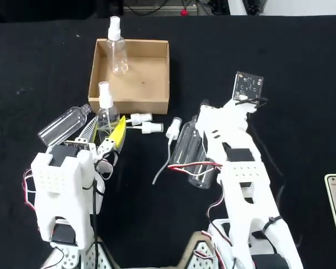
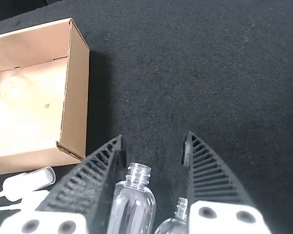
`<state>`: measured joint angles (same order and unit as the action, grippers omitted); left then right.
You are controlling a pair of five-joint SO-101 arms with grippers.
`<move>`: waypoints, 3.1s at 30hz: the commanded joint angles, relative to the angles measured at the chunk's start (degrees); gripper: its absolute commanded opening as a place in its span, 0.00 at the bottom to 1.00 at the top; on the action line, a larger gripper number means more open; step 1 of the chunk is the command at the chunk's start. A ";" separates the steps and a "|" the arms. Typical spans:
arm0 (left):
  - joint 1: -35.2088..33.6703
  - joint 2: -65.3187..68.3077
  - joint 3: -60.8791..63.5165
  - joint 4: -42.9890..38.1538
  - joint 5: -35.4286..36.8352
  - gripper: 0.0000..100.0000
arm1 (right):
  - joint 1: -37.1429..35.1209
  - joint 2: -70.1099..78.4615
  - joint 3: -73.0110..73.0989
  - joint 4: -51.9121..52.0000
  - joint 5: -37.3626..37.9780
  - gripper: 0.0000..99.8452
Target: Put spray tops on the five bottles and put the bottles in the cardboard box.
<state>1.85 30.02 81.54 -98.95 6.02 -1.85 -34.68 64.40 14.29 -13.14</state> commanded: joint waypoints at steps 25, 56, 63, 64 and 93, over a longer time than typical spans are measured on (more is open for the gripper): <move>-0.31 -1.23 1.54 -0.62 -0.53 0.26 | 0.97 -0.31 -3.03 -1.41 -0.44 0.19; -1.27 -8.88 -5.41 8.44 -2.73 0.27 | 0.97 -0.31 -3.03 -1.49 -0.44 0.19; -1.45 -10.46 -6.81 11.52 -0.35 0.27 | 0.97 -0.31 -3.03 -1.49 -0.44 0.19; -1.27 -10.81 -6.81 12.13 -0.35 0.27 | 0.97 -0.31 -3.03 -1.49 -0.44 0.19; -1.80 -35.69 -4.79 40.70 3.25 0.27 | 0.88 -0.31 -2.95 -1.41 -0.44 0.19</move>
<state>0.70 1.10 78.81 -63.43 6.90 -1.85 -34.68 64.40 14.29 -13.14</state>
